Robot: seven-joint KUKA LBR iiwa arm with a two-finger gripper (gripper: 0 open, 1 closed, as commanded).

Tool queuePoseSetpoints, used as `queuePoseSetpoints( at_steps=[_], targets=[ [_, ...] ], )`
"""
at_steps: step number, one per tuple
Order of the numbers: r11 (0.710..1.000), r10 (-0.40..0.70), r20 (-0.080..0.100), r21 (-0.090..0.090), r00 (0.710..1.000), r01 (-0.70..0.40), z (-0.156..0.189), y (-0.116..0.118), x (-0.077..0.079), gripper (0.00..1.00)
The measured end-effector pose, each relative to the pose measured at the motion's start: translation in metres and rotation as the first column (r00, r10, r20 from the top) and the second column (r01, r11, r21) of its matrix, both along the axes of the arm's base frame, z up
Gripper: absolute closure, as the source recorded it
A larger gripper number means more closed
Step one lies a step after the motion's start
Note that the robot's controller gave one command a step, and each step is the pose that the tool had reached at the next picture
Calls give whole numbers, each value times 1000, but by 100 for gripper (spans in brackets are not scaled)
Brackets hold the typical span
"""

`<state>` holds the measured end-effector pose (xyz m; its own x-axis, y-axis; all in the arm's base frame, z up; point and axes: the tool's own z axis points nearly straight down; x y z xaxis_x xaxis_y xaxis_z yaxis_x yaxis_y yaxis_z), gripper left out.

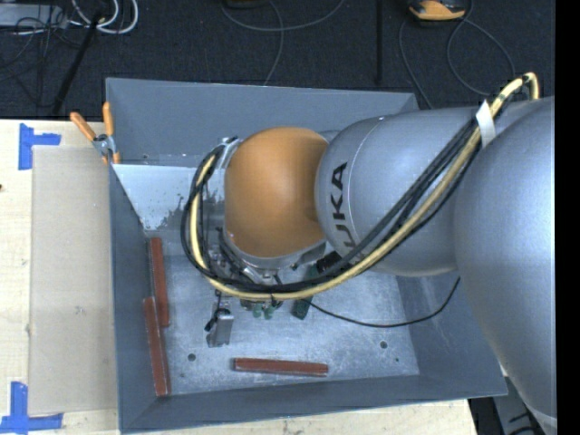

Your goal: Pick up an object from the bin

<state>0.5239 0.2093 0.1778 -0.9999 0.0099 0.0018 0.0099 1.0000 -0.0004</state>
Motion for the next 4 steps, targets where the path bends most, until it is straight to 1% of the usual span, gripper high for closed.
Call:
queuePoseSetpoints(
  at_steps=[1,2,3,4],
  targets=[
    [938,347,1,-2,938,-347,-31,-61,42,0],
    [750,661,1,1,750,-661,-3,-105,14,0],
    [279,960,-1,9,279,-960,-109,-21,-46,0],
    [279,960,0,-2,279,-960,-60,-132,-21,0]
  ],
)
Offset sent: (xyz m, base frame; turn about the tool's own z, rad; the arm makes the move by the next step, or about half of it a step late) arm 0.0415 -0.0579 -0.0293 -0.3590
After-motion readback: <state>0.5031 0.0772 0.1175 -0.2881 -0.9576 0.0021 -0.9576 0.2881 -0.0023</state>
